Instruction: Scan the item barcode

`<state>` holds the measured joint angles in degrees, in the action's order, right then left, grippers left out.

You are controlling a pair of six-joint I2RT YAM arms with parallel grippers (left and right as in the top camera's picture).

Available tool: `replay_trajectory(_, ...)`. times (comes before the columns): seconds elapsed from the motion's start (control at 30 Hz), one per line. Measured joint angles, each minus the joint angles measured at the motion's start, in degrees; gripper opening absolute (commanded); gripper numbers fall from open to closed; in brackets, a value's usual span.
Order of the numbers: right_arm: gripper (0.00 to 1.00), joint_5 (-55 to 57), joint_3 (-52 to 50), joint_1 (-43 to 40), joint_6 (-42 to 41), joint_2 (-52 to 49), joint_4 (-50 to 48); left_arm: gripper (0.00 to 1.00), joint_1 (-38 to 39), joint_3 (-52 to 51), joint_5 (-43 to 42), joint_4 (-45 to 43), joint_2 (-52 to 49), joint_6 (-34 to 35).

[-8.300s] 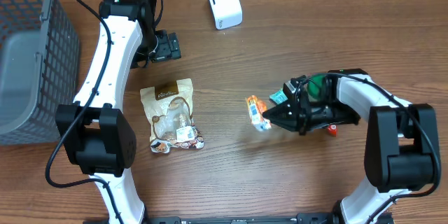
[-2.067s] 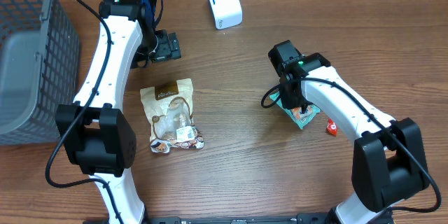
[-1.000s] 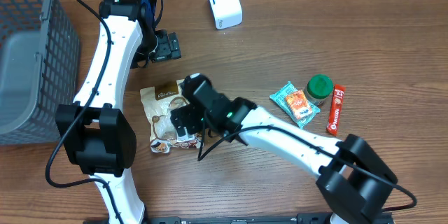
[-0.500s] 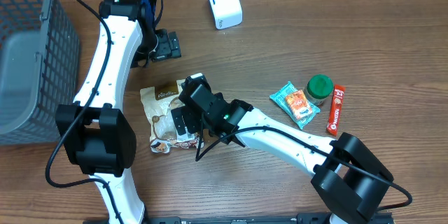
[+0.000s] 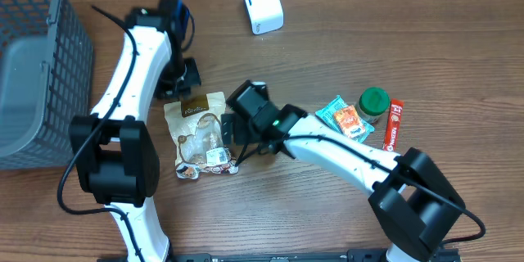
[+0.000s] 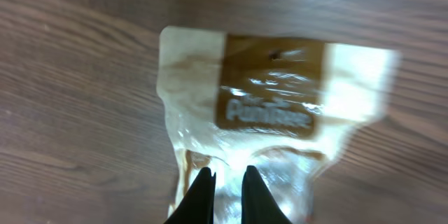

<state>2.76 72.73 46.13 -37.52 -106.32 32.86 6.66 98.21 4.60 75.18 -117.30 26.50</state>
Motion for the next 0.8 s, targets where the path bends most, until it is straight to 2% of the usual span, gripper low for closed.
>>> replay_trajectory(0.2, 1.00, -2.0, 0.0, -3.5, -1.1, 0.0, 2.3, 0.10, 0.0, -11.9, 3.2, -10.0, 0.0, 1.9)
replay_trajectory(0.33, 1.00, -2.6, 0.0, -3.8, -1.3, 0.0, 2.3, 0.11, 0.1, -14.8, 3.1, -12.2, 0.7, 2.1)
replay_trajectory(0.53, 1.00, -2.8, 0.0, -3.8, -1.6, 0.0, 3.0, 0.13, 1.4, -17.6, -3.0, -16.5, 1.8, 1.4)
replay_trajectory(0.8, 1.00, -3.0, 0.0, -6.1, -4.9, 0.0, 6.6, 0.12, 9.1, -21.0, -8.2, -20.7, 1.6, 0.3)
